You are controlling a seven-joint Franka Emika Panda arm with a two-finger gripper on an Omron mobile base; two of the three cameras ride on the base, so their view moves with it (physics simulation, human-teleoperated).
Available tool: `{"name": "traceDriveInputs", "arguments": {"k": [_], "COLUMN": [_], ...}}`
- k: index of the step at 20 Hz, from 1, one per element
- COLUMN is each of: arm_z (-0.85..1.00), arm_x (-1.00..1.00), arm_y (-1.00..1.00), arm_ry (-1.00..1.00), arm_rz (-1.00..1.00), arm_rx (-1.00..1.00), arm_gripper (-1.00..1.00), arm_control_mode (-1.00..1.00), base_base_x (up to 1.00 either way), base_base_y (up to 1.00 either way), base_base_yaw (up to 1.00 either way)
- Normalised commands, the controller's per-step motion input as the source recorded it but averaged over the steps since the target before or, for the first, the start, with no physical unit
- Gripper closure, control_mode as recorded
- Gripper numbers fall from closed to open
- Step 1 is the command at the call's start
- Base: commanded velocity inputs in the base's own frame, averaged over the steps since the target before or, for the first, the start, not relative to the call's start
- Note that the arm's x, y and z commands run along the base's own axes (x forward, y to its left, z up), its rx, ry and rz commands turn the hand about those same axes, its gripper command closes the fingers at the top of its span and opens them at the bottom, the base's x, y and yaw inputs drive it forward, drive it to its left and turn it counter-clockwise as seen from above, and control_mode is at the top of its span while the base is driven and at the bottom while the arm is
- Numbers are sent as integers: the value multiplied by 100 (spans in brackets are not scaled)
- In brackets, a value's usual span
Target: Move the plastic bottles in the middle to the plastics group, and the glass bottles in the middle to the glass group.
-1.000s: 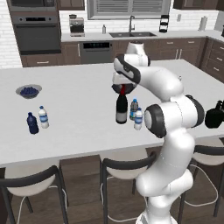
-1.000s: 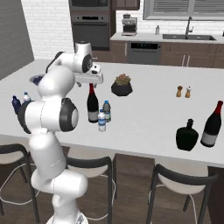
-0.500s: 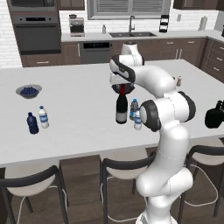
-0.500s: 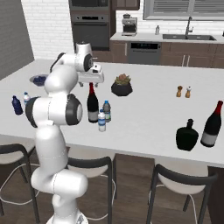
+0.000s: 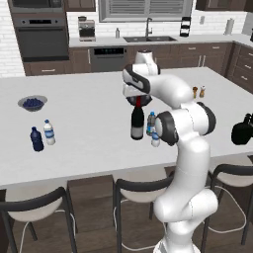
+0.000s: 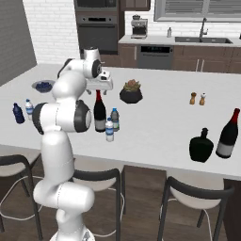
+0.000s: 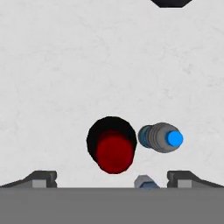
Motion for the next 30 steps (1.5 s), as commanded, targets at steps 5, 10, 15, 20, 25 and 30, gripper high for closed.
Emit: {"name": "traceDriveInputs", "arguments": {"k": [5, 10, 15, 20, 25, 30], "arm_z": [-17, -10, -11, -13, -19, -17], "arm_x": [12, 10, 9, 5, 4, 2], "arm_y": [0, 0, 0, 0, 0, 0], "arm_ry": [0, 0, 0, 0, -1, 0], "arm_rz": [0, 0, 0, 0, 0, 0], "arm_rx": [0, 0, 0, 0, -2, 0], "arm_gripper": [-100, -100, -100, -100, -100, -100], "arm_control_mode": [-100, -100, -100, -100, -100, -100], "base_base_x": [0, 0, 0, 0, 0, 0], "base_base_y": [0, 0, 0, 0, 0, 0], "base_base_yaw": [0, 0, 0, 0, 0, 0]}}
